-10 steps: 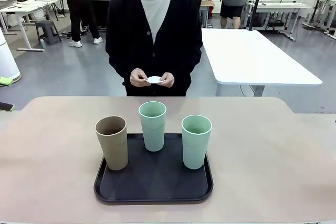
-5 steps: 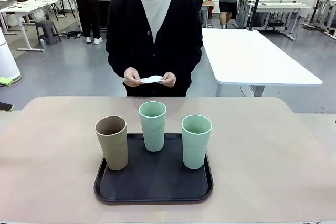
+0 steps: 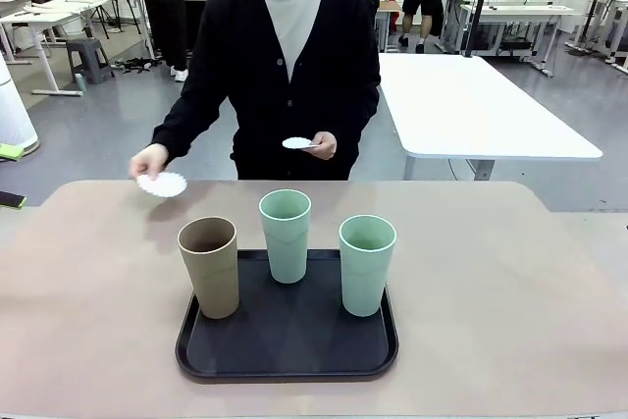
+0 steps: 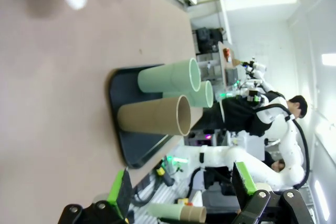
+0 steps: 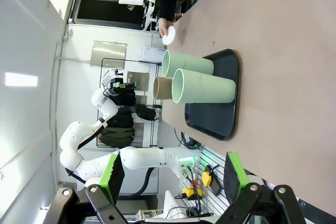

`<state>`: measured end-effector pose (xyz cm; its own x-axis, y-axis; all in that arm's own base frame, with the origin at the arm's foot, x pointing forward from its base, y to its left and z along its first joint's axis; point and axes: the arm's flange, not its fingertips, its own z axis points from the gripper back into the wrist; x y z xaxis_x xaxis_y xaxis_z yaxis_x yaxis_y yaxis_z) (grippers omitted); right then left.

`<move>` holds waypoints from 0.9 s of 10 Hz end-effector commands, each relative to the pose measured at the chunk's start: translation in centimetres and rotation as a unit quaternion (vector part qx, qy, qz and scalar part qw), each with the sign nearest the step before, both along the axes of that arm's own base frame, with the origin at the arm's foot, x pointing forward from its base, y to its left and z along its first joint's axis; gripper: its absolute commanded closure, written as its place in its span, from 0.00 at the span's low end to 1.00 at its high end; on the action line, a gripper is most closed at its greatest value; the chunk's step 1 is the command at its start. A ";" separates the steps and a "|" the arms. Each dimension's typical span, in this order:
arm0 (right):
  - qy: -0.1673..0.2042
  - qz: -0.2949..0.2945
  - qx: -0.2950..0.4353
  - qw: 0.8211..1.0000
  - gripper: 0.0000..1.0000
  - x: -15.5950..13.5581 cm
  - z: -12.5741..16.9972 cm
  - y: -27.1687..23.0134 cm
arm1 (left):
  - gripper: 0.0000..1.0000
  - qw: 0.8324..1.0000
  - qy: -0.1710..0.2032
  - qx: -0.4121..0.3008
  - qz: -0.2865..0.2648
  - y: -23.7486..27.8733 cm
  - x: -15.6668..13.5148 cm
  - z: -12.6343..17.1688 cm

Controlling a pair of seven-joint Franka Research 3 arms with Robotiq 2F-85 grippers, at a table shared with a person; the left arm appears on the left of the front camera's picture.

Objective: Place coasters on the table and set cups on them.
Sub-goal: Pick up one Reusable plastic cup and place it on a coaster set by the human.

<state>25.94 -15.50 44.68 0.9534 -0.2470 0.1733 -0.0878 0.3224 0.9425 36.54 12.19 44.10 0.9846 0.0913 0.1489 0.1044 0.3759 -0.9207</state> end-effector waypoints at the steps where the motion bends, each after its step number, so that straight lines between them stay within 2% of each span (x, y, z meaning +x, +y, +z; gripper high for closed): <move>1: -0.010 0.000 0.010 1.000 0.00 0.3 0.0 -0.1 | 0.00 1.000 -0.004 -0.006 -0.002 0.0 0.0 0.1; 9: -0.010 0.000 0.010 1.000 0.00 0.3 0.0 -0.1 | 0.00 1.000 -0.004 -0.006 -0.002 0.0 0.0 0.1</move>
